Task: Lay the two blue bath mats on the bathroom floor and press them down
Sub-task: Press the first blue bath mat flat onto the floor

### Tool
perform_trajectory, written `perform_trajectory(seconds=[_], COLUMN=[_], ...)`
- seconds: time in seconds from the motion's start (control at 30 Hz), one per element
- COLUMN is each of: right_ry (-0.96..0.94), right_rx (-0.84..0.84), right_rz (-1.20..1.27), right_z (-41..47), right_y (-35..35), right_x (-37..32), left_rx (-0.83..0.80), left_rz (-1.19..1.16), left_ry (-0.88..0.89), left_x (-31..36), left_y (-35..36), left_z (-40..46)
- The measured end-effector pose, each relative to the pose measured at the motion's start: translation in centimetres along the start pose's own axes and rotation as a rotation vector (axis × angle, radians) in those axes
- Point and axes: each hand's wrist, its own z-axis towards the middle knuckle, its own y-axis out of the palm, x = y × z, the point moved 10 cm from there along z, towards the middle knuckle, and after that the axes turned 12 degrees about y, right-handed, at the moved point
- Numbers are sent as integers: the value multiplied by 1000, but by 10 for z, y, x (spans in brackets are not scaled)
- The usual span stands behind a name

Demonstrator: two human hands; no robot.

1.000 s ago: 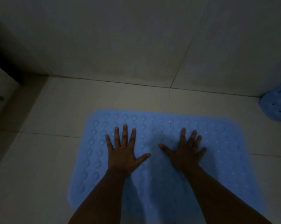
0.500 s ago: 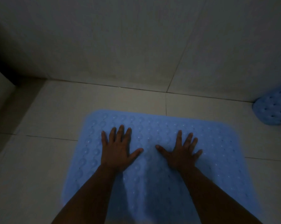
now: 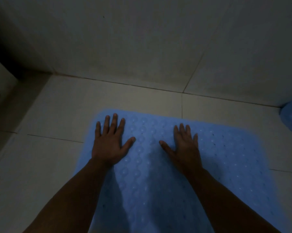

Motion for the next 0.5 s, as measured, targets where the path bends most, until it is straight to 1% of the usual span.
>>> perform_trajectory(seconds=[0.13, 0.23, 0.3, 0.5], right_ry=[-60, -103, -118, -121], right_rx=[-28, -19, -45, -87], right_rz=[-3, 28, 52, 45], right_z=[1, 4, 8, 8], right_y=[9, 3, 6, 17], right_x=[-29, -51, -61, -53], left_rx=[-16, -9, -5, -59], left_rz=[-7, -29, -31, -76], left_ry=[9, 12, 3, -33], left_x=[2, 4, 0, -3], left_y=[4, 1, 1, 4], left_z=[-1, 1, 2, 2])
